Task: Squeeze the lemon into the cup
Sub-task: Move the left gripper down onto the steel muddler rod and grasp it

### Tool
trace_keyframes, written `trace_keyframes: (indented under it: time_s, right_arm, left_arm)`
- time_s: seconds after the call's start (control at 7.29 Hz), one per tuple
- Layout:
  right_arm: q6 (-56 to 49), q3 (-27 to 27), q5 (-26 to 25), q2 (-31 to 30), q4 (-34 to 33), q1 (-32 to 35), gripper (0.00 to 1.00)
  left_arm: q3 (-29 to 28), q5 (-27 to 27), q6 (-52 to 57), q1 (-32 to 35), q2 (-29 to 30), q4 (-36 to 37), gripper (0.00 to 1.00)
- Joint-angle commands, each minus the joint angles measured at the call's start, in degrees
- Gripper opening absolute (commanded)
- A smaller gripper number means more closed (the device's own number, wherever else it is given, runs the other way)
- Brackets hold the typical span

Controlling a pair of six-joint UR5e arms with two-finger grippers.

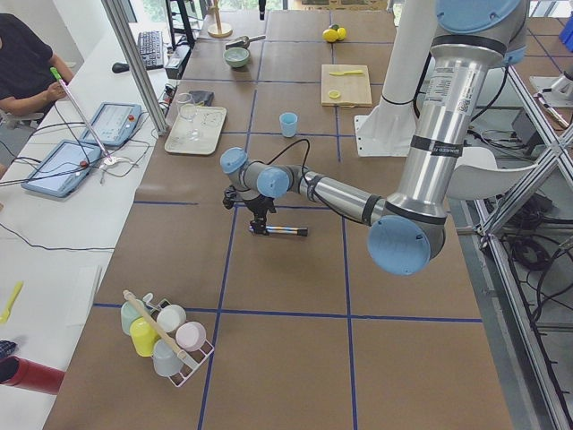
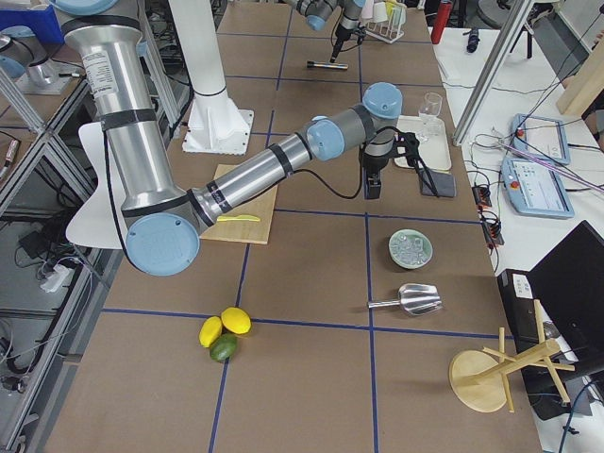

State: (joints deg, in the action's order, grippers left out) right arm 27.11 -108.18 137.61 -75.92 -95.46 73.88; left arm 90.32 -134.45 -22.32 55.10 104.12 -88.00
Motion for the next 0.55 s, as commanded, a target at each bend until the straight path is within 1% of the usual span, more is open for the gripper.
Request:
trace_keyframes:
  time_s: [0.0,0.14,0.41]
  right_arm:
    - [0.0,-0.3,0.1,0.0,0.0,0.5,1.0]
    - [0.0,-0.4,0.2,0.1,0.0,0.6,1.0]
    - [0.0,-0.8,0.2,0.1,0.0,0.7,1.0]
  left_arm:
    - [-3.3,0.0,-0.1,-0.8,2.4,-0.1,1.0]
    - [-4.2,0.0,-0.1,-1.8,2.4,-0.1,1.0]
    - [-4.4,0.0,-0.1,-1.9,2.1,0.0,1.0]
